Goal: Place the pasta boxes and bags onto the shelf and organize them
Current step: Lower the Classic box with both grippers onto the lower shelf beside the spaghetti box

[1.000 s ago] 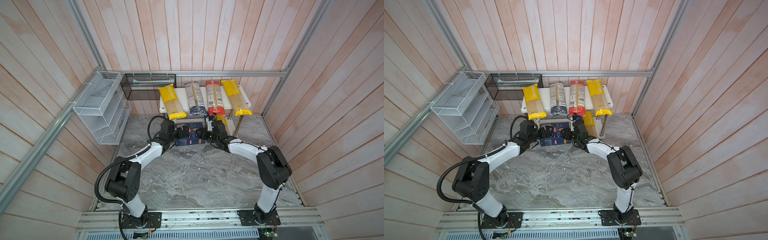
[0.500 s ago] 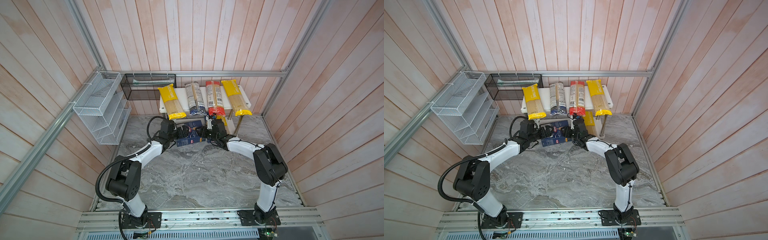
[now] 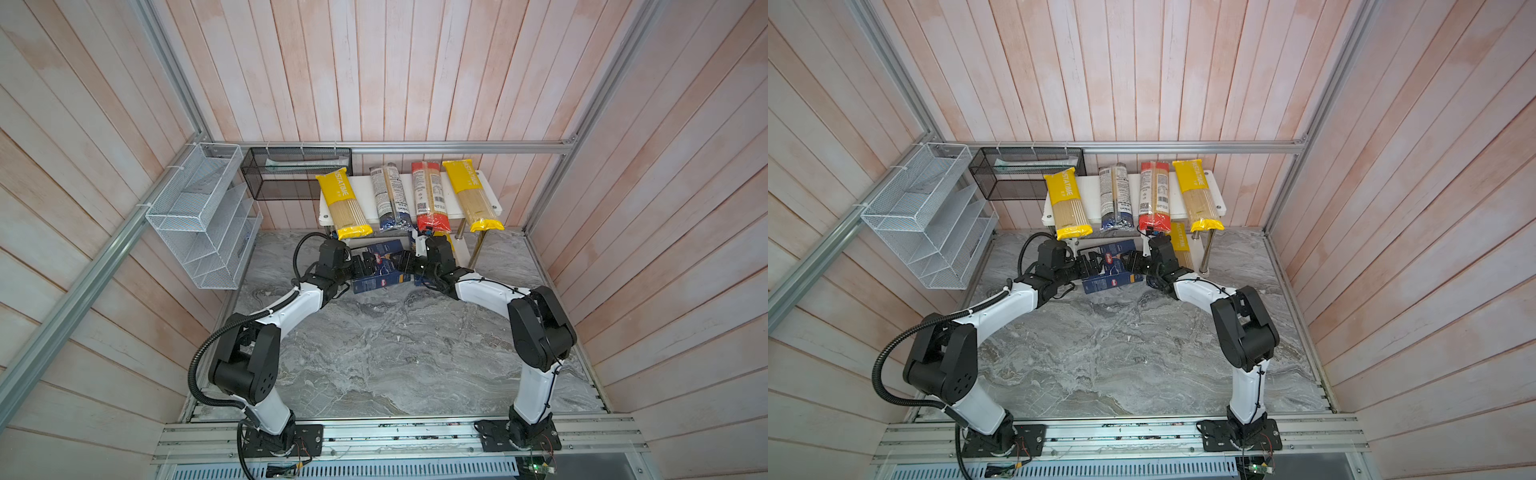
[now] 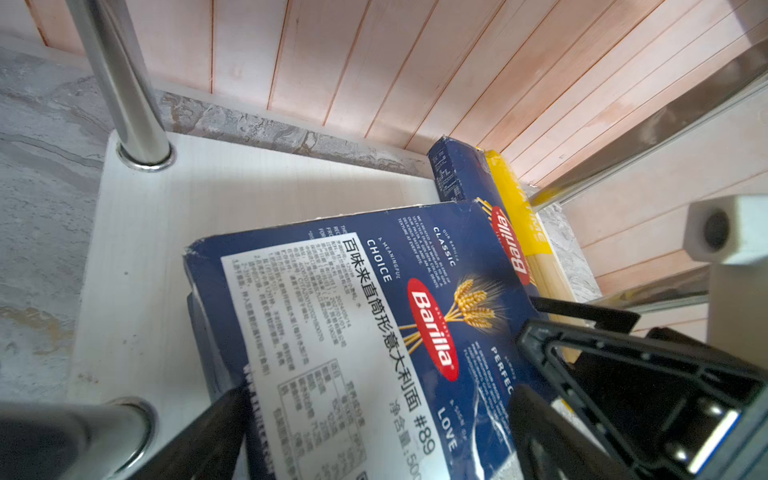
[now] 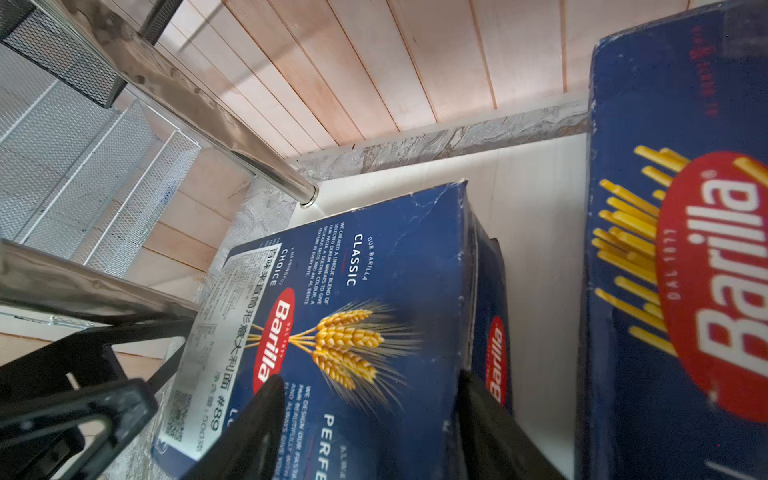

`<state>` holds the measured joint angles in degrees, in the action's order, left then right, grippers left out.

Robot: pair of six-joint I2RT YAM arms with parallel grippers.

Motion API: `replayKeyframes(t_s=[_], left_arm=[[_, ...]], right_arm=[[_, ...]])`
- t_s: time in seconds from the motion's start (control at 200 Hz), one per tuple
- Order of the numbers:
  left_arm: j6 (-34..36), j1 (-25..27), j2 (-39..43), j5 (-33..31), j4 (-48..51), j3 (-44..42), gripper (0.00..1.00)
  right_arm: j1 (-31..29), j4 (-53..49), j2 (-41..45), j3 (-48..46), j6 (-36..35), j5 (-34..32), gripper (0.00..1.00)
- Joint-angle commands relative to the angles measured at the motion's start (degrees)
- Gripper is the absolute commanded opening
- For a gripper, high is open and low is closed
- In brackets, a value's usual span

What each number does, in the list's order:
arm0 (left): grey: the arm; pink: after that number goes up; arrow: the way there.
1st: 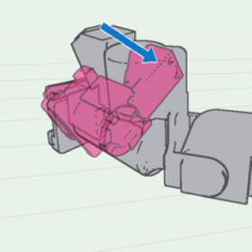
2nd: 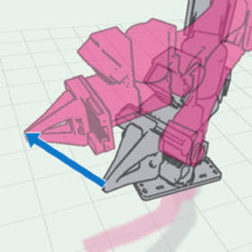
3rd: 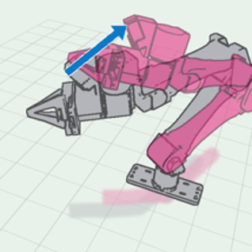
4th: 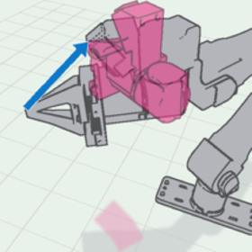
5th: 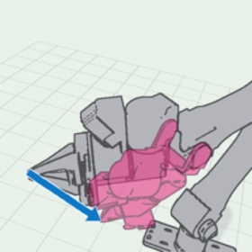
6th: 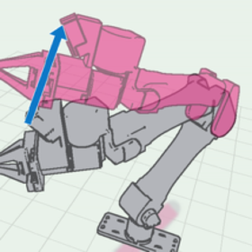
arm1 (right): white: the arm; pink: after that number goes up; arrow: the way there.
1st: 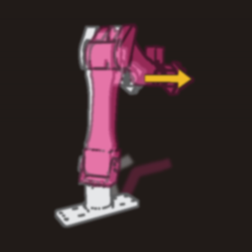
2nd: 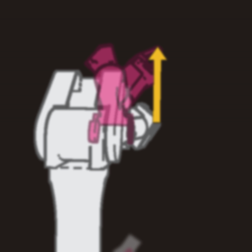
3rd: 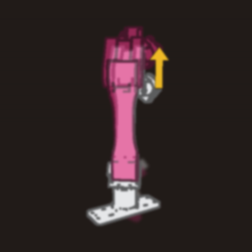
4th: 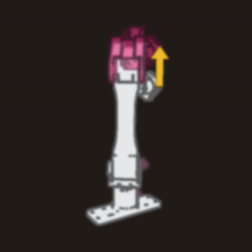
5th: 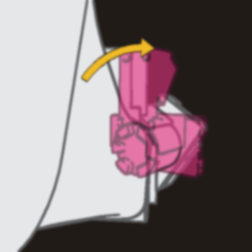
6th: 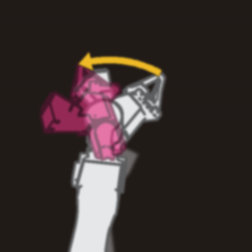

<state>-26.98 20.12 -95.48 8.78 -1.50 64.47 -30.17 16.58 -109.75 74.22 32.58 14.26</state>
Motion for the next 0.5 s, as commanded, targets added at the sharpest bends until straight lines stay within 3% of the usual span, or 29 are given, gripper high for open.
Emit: replayKeyframes(t_s=[0.0, 0.495], left_arm=[[2.5, -0.4, 2.7, 1.1, -3.0, -1.6, 1.00], [3.7, -0.8, 9.9, -0.3, -3.1, -10.3, 1.00]], right_arm=[[0.5, 4.4, 2.0, 0.6, -1.0, 3.5, 0.65], [2.8, 1.2, 7.7, -5.4, -3.8, 1.4, 0.70]])
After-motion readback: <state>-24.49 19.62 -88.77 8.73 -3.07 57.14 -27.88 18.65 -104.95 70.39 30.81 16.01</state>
